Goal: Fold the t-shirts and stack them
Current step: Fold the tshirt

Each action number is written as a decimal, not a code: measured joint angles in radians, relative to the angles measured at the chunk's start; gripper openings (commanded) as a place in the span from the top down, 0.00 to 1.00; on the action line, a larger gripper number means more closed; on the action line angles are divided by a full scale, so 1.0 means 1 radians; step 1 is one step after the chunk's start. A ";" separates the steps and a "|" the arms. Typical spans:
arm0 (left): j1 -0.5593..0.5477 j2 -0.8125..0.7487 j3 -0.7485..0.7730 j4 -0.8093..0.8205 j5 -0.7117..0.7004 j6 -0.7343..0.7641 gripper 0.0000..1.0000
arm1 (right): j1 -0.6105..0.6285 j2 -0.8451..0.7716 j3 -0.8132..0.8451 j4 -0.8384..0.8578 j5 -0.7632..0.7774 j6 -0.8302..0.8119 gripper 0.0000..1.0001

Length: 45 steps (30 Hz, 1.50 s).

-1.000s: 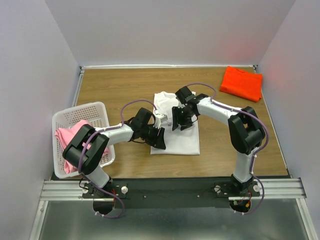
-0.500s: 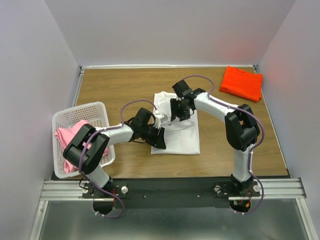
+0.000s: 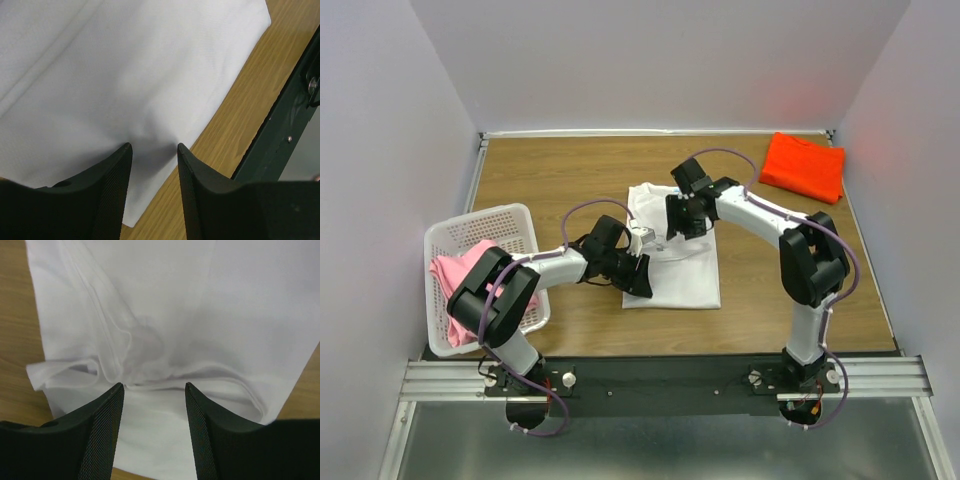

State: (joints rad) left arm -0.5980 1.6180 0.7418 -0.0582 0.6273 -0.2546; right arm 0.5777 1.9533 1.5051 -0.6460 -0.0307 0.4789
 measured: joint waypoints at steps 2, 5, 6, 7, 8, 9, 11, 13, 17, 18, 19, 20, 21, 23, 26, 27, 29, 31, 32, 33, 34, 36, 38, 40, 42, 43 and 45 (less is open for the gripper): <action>0.000 0.000 0.000 0.000 0.000 0.000 0.50 | 0.007 -0.034 -0.062 -0.008 -0.011 0.000 0.41; 0.000 0.000 0.000 0.000 0.000 -0.001 0.50 | 0.034 -0.091 -0.137 -0.014 -0.014 0.000 0.41; 0.000 0.000 0.000 -0.001 -0.001 0.000 0.50 | 0.048 -0.111 -0.155 -0.014 -0.015 0.000 0.40; 0.000 0.000 0.000 -0.001 -0.001 0.000 0.50 | 0.059 -0.126 -0.166 -0.016 -0.015 0.000 0.40; 0.000 0.000 0.000 -0.001 -0.001 0.000 0.50 | 0.071 -0.146 -0.176 -0.018 -0.016 0.000 0.40; 0.000 0.000 0.000 -0.001 -0.001 0.000 0.50 | 0.077 -0.155 -0.179 -0.018 -0.017 0.000 0.40; 0.000 0.000 0.000 -0.001 -0.001 0.000 0.50 | 0.093 -0.175 -0.183 -0.016 -0.024 0.002 0.40; -0.001 0.000 0.000 -0.001 -0.001 0.000 0.50 | 0.093 -0.174 -0.184 -0.013 -0.030 0.004 0.40; -0.001 0.000 0.000 -0.001 -0.001 0.000 0.50 | 0.091 -0.145 -0.191 -0.005 -0.039 0.018 0.40; -0.002 0.000 0.000 -0.001 -0.001 0.000 0.50 | 0.090 -0.129 -0.192 0.002 -0.043 0.022 0.40; -0.002 0.000 0.000 -0.001 -0.001 0.000 0.50 | 0.090 -0.118 -0.192 0.006 -0.045 0.024 0.40; -0.002 0.000 0.000 -0.001 -0.001 0.000 0.50 | 0.090 -0.103 -0.191 0.014 -0.051 0.028 0.40; -0.002 0.000 0.000 -0.001 -0.001 0.000 0.50 | 0.090 -0.092 -0.191 0.019 -0.055 0.031 0.40; -0.002 0.000 0.000 -0.001 -0.001 0.000 0.50 | 0.090 -0.072 -0.191 0.029 -0.061 0.037 0.40; -0.002 0.000 0.001 -0.001 -0.002 0.000 0.50 | 0.090 -0.037 -0.188 0.041 -0.065 0.041 0.40; -0.002 0.000 0.001 -0.002 -0.002 0.001 0.50 | 0.090 -0.027 -0.186 0.043 -0.066 0.044 0.40; -0.002 0.000 0.001 -0.001 -0.001 0.001 0.50 | 0.090 -0.016 -0.175 0.044 -0.067 0.048 0.40; -0.002 0.000 0.002 -0.001 -0.001 0.002 0.50 | 0.090 -0.013 -0.168 0.050 -0.061 0.054 0.40; -0.002 0.000 0.002 -0.002 -0.002 0.002 0.50 | 0.090 -0.011 -0.167 0.051 -0.054 0.056 0.40; -0.002 0.001 0.002 -0.002 -0.002 0.003 0.50 | 0.090 -0.010 -0.165 0.051 -0.047 0.063 0.40; -0.002 0.002 0.003 -0.002 -0.001 0.004 0.50 | 0.090 -0.008 -0.162 0.051 -0.035 0.067 0.40; -0.002 0.002 0.004 -0.003 -0.001 0.004 0.50 | 0.090 -0.006 -0.153 0.053 -0.005 0.073 0.40; -0.003 0.005 0.007 -0.004 -0.001 0.005 0.50 | 0.090 -0.001 -0.137 0.054 0.027 0.079 0.39; -0.005 0.012 0.018 -0.011 -0.001 0.008 0.50 | 0.090 0.014 -0.104 0.060 0.070 0.081 0.39; -0.006 0.020 0.025 -0.012 0.000 0.012 0.50 | 0.089 0.032 -0.074 0.066 0.099 0.082 0.39; -0.006 0.024 0.031 -0.014 0.000 0.014 0.50 | 0.087 0.042 -0.061 0.069 0.110 0.082 0.39; -0.006 0.029 0.037 -0.015 0.000 0.020 0.50 | 0.082 0.059 -0.040 0.071 0.125 0.082 0.39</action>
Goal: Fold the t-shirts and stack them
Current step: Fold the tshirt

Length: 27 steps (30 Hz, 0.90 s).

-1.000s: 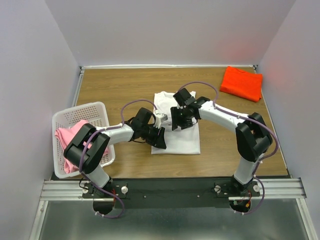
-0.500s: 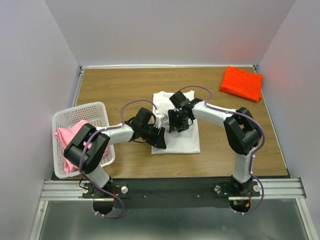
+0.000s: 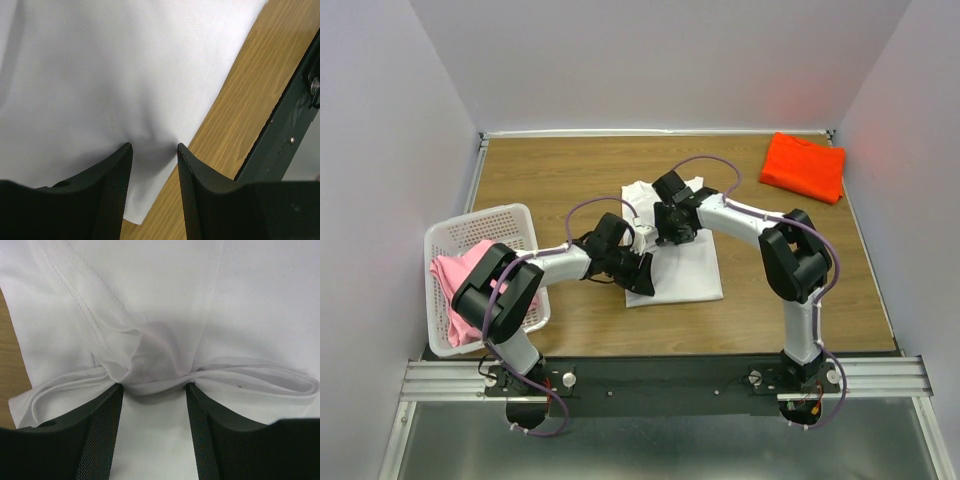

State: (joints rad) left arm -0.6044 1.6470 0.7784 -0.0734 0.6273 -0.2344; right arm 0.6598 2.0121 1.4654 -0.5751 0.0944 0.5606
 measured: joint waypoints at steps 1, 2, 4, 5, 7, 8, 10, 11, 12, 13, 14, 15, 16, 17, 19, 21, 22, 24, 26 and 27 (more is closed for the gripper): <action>0.000 0.002 0.002 -0.001 0.000 0.003 0.50 | -0.002 0.011 0.014 0.002 0.008 0.000 0.39; 0.000 0.002 0.002 -0.001 0.000 0.003 0.50 | -0.003 0.018 0.023 0.002 0.013 0.000 0.39; 0.000 0.003 0.004 -0.004 0.000 0.006 0.50 | -0.009 0.032 0.043 0.003 0.023 0.000 0.39; 0.000 0.003 0.005 -0.005 0.000 0.006 0.50 | -0.013 0.037 0.052 0.003 0.026 0.000 0.39; 0.000 0.004 0.007 -0.007 0.000 0.007 0.50 | -0.025 0.046 0.070 0.006 0.036 0.000 0.38; 0.000 0.004 0.007 -0.008 0.000 0.007 0.50 | -0.031 0.047 0.077 0.006 0.040 0.000 0.37; 0.000 0.005 0.011 -0.013 -0.001 0.008 0.50 | -0.045 0.048 0.091 0.006 0.048 0.000 0.37; 0.000 0.006 0.013 -0.017 -0.001 0.010 0.50 | -0.053 0.048 0.102 0.006 0.052 0.000 0.37; 0.000 0.007 0.016 -0.020 -0.001 0.011 0.50 | -0.064 0.048 0.112 0.008 0.055 0.000 0.37; 0.000 0.008 0.019 -0.025 -0.001 0.014 0.50 | -0.071 0.048 0.119 0.009 0.056 0.000 0.36; 0.000 0.010 0.023 -0.030 -0.002 0.016 0.50 | -0.076 0.047 0.123 0.013 0.058 0.000 0.36; 0.000 0.011 0.027 -0.036 -0.005 0.019 0.50 | -0.084 0.045 0.125 0.014 0.060 -0.002 0.36; 0.000 0.012 0.032 -0.043 -0.009 0.023 0.50 | -0.092 0.042 0.125 0.015 0.063 -0.005 0.34; 0.000 0.013 0.037 -0.050 -0.013 0.027 0.50 | -0.098 0.037 0.125 0.014 0.068 -0.010 0.33; 0.000 0.013 0.047 -0.066 -0.028 0.031 0.50 | -0.103 0.024 0.122 0.014 0.074 -0.017 0.33; 0.000 0.013 0.061 -0.088 -0.046 0.036 0.49 | -0.104 -0.025 0.093 0.020 0.077 -0.027 0.32; 0.000 0.013 0.069 -0.098 -0.057 0.038 0.50 | -0.105 -0.054 0.072 0.019 0.077 -0.030 0.31; 0.000 0.013 0.098 -0.136 -0.084 0.045 0.49 | -0.110 -0.141 -0.003 0.032 0.076 -0.031 0.30; 0.000 0.012 0.127 -0.162 -0.100 0.047 0.49 | -0.115 -0.224 -0.071 0.027 0.069 -0.031 0.30; 0.000 0.010 0.153 -0.174 -0.111 0.047 0.49 | -0.119 -0.254 -0.095 0.029 0.063 -0.031 0.30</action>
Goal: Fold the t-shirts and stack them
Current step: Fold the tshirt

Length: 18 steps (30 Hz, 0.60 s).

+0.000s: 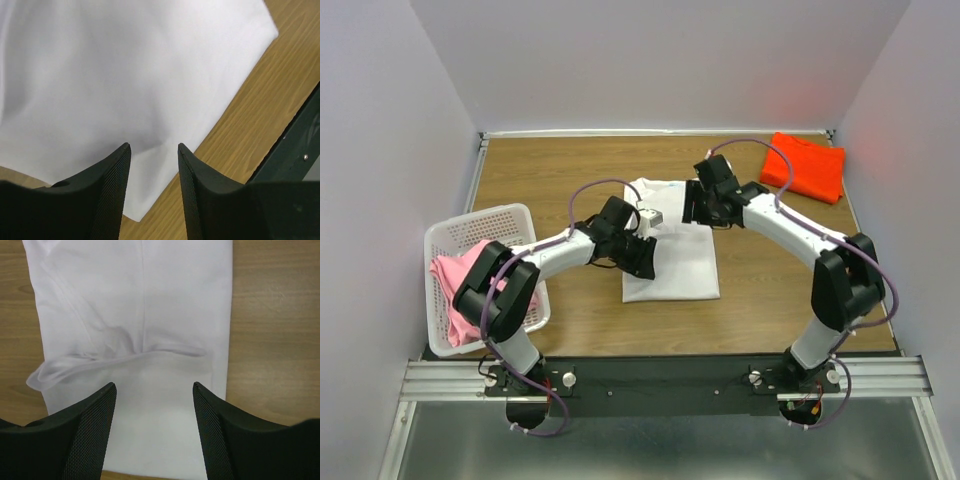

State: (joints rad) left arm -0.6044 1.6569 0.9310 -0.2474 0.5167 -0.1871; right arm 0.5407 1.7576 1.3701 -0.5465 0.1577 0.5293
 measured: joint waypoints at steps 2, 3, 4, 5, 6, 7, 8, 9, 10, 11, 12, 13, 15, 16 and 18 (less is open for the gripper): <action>0.000 -0.008 0.043 -0.021 -0.017 -0.001 0.49 | -0.013 -0.080 -0.092 0.013 -0.025 -0.005 0.30; 0.000 -0.017 0.060 -0.029 -0.026 -0.001 0.49 | -0.014 -0.099 -0.123 0.014 -0.036 -0.006 0.30; 0.000 -0.030 0.075 -0.036 -0.037 -0.003 0.48 | -0.021 -0.128 -0.167 0.010 -0.054 -0.008 0.30; 0.000 -0.039 0.082 -0.040 -0.042 -0.004 0.48 | -0.024 -0.142 -0.197 0.012 -0.066 -0.008 0.30; 0.000 -0.054 0.091 -0.048 -0.056 -0.008 0.48 | -0.025 -0.154 -0.237 0.010 -0.090 -0.010 0.30; 0.000 -0.069 0.096 -0.057 -0.072 -0.013 0.48 | -0.025 -0.159 -0.257 0.010 -0.105 -0.010 0.30; 0.000 -0.083 0.096 -0.060 -0.085 -0.018 0.48 | -0.025 -0.169 -0.302 0.008 -0.128 -0.010 0.30; 0.003 -0.092 0.096 -0.068 -0.099 -0.024 0.48 | -0.025 -0.175 -0.324 0.005 -0.140 -0.010 0.30; 0.006 -0.103 0.093 -0.077 -0.112 -0.035 0.48 | -0.025 -0.182 -0.354 0.002 -0.158 -0.010 0.30; 0.008 -0.114 0.085 -0.082 -0.128 -0.045 0.48 | -0.024 -0.190 -0.378 -0.003 -0.171 -0.010 0.30; 0.010 -0.127 0.073 -0.091 -0.148 -0.061 0.48 | -0.024 -0.194 -0.391 -0.002 -0.178 -0.010 0.30; 0.015 -0.136 0.060 -0.095 -0.158 -0.073 0.48 | -0.024 -0.204 -0.410 -0.005 -0.183 -0.009 0.30; 0.024 -0.156 0.024 -0.098 -0.179 -0.095 0.47 | -0.024 -0.224 -0.439 -0.008 -0.194 -0.005 0.31; 0.033 -0.170 -0.004 -0.103 -0.192 -0.111 0.45 | -0.024 -0.239 -0.459 -0.008 -0.200 -0.002 0.31; 0.044 -0.192 -0.043 -0.115 -0.207 -0.130 0.43 | -0.024 -0.260 -0.485 -0.010 -0.204 0.004 0.32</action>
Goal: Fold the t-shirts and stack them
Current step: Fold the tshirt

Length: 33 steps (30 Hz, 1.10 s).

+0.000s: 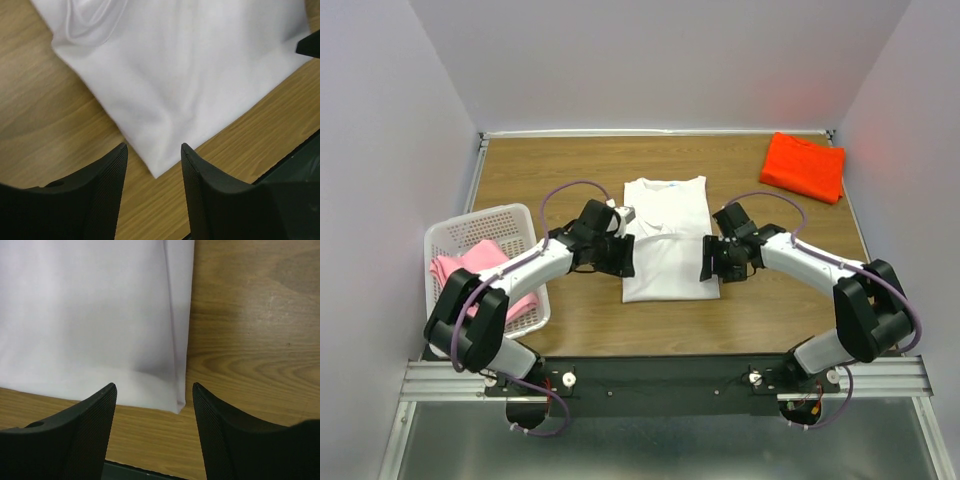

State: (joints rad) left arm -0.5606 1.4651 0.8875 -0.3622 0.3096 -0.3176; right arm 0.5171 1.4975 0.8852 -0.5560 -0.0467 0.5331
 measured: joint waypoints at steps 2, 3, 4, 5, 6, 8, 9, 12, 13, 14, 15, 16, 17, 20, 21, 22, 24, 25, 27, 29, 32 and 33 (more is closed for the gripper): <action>0.018 -0.026 -0.038 -0.014 -0.011 -0.020 0.42 | 0.000 -0.010 -0.024 -0.003 -0.003 0.006 0.33; 0.023 -0.037 -0.051 -0.019 -0.015 -0.027 0.42 | 0.000 -0.010 -0.032 -0.004 -0.005 0.010 0.36; 0.031 -0.050 -0.065 -0.023 -0.016 -0.034 0.42 | 0.000 -0.010 -0.036 -0.005 -0.008 0.012 0.37; 0.039 -0.063 -0.080 -0.025 -0.016 -0.040 0.42 | 0.000 -0.010 -0.043 -0.006 -0.010 0.016 0.39; 0.045 -0.073 -0.090 -0.029 -0.016 -0.043 0.42 | 0.000 -0.010 -0.048 -0.007 -0.013 0.017 0.40; 0.053 -0.090 -0.106 -0.030 -0.016 -0.050 0.41 | 0.000 -0.010 -0.055 -0.007 -0.018 0.019 0.45; 0.055 -0.095 -0.112 -0.029 -0.015 -0.053 0.41 | 0.000 -0.010 -0.059 -0.007 -0.021 0.021 0.48; 0.056 -0.100 -0.125 -0.028 -0.013 -0.058 0.41 | 0.000 -0.006 -0.071 -0.006 -0.028 0.026 0.55; 0.056 -0.100 -0.132 -0.027 -0.010 -0.060 0.41 | 0.000 -0.005 -0.076 -0.007 -0.031 0.029 0.57; 0.056 -0.100 -0.135 -0.027 -0.010 -0.061 0.41 | 0.000 -0.004 -0.080 -0.006 -0.034 0.032 0.59; 0.056 -0.100 -0.144 -0.027 -0.006 -0.065 0.41 | 0.000 -0.003 -0.087 -0.006 -0.035 0.033 0.60; 0.056 -0.100 -0.151 -0.027 -0.004 -0.068 0.41 | 0.000 -0.001 -0.092 -0.007 -0.036 0.035 0.63; 0.056 -0.100 -0.158 -0.027 0.000 -0.070 0.41 | 0.000 0.002 -0.095 -0.008 -0.038 0.035 0.64; 0.056 -0.100 -0.165 -0.027 0.018 -0.073 0.41 | 0.000 0.008 -0.094 -0.007 -0.044 0.036 0.74; 0.056 -0.100 -0.166 -0.027 0.021 -0.074 0.41 | 0.000 0.012 -0.094 -0.006 -0.045 0.038 0.75; 0.056 -0.100 -0.166 -0.026 0.028 -0.076 0.41 | 0.000 0.015 -0.093 -0.006 -0.050 0.040 0.78; 0.056 -0.100 -0.166 -0.024 0.039 -0.080 0.41 | 0.000 0.018 -0.093 -0.005 -0.053 0.042 0.82; 0.056 -0.100 -0.167 -0.023 0.042 -0.082 0.41 | 0.000 0.020 -0.093 -0.005 -0.056 0.043 0.85; 0.056 -0.098 -0.169 -0.021 0.049 -0.088 0.42 | 0.000 0.023 -0.092 -0.002 -0.061 0.044 0.86; 0.056 -0.091 -0.171 -0.021 0.051 -0.091 0.44 | 0.000 0.026 -0.091 0.000 -0.064 0.043 0.86; 0.056 -0.069 -0.175 -0.021 0.056 -0.096 0.47 | 0.000 0.026 -0.091 0.000 -0.064 0.043 0.86; 0.056 -0.065 -0.178 -0.021 0.061 -0.097 0.46 | 0.000 0.026 -0.091 0.000 -0.064 0.043 0.86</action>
State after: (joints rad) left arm -0.5049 1.4002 0.7094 -0.3836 0.3706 -0.4145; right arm 0.5167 1.5234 0.7940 -0.5556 -0.1112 0.5766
